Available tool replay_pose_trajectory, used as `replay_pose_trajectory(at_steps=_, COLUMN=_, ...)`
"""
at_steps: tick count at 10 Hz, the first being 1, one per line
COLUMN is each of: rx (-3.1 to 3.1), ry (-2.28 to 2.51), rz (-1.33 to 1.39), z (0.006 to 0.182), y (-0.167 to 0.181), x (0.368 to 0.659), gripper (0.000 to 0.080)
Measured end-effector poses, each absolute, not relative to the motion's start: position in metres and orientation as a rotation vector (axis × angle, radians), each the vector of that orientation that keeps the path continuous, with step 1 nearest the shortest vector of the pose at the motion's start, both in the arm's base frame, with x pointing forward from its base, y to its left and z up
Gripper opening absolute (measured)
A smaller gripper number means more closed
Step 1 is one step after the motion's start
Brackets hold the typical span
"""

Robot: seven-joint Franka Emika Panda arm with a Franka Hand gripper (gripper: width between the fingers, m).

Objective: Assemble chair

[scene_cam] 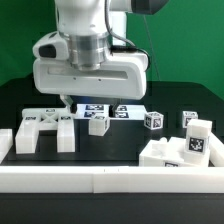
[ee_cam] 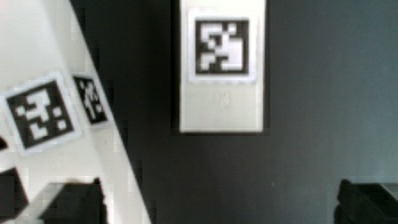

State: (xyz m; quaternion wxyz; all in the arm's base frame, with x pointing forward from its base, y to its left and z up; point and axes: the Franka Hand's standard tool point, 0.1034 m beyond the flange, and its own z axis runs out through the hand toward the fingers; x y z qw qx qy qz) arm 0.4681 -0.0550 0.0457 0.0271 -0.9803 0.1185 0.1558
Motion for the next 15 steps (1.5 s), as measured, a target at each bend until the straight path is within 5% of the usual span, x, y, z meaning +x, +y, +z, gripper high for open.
replay_pose_trajectory(at_steps=6, rx=-2.815, ry=0.31, rz=1.052, z=0.043, y=-0.05, x=0.455, gripper=0.0649)
replay_pose_trajectory(at_steps=15, rx=-2.801, ry=0.298, rz=1.109, z=0.027, y=-0.044, x=0.444, gripper=0.0649)
